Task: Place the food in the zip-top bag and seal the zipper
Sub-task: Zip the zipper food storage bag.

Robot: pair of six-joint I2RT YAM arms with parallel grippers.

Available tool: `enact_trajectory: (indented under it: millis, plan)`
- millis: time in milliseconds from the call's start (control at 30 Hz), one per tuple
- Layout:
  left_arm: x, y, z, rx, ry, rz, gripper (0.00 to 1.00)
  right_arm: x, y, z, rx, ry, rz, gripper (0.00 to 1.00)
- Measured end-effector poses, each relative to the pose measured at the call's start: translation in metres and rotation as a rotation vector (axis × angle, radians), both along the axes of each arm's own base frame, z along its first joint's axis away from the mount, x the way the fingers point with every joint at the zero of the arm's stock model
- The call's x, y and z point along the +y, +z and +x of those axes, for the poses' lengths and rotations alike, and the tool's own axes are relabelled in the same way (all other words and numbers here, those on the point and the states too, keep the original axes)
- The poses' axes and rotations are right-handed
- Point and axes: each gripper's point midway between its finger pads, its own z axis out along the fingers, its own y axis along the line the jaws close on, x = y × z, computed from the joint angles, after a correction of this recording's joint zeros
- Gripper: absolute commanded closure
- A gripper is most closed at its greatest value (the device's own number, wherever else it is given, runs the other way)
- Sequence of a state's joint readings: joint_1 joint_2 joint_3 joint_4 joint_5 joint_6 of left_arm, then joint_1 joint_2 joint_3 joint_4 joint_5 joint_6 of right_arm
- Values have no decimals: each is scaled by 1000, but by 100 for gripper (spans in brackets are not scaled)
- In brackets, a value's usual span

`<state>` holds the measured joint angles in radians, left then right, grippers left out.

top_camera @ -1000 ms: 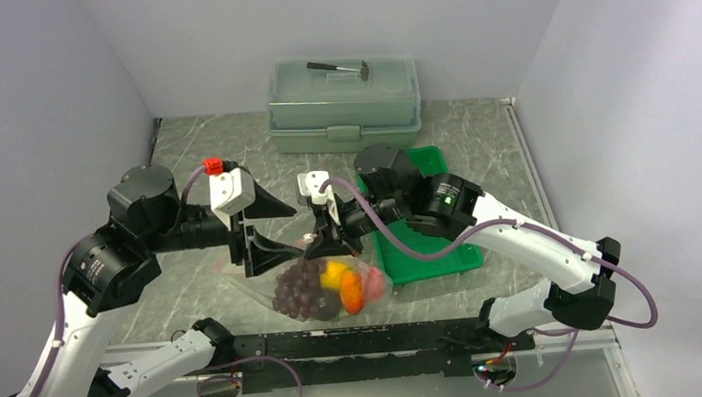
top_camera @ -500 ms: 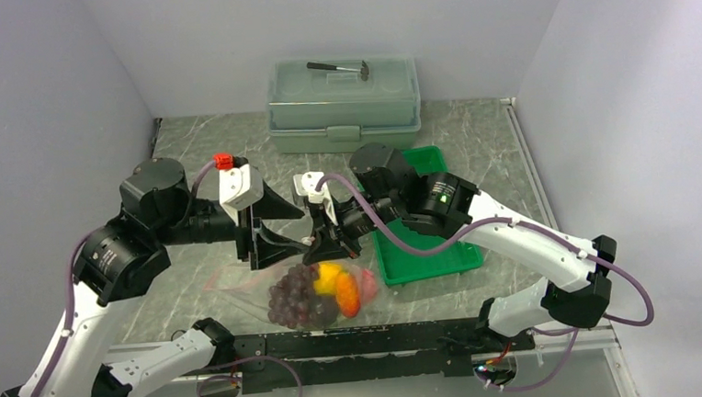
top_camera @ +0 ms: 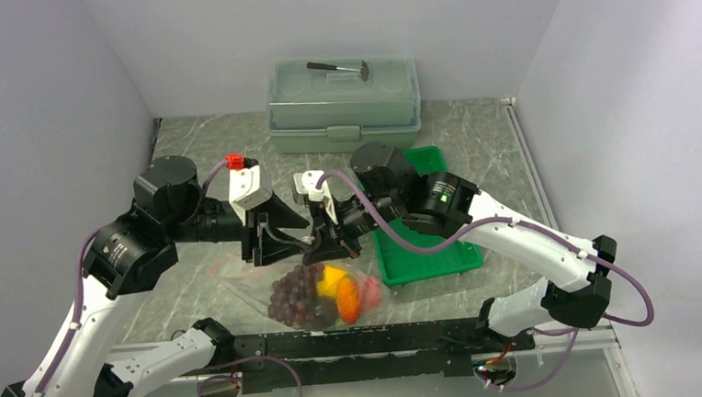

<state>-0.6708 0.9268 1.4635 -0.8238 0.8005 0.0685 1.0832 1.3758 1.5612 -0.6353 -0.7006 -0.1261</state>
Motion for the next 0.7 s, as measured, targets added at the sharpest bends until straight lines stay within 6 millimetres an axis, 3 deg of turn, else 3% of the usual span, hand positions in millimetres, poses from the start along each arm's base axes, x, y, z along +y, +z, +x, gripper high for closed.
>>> enact_trajectory:
  millis: [533, 700]
  plan:
    - [0, -2, -4, 11, -18, 5, 71, 0, 3, -1, 7, 4, 6, 100]
    - [0, -3, -7, 15, -36, 6, 84, 1, 5, -1, 11, 0, 11, 100]
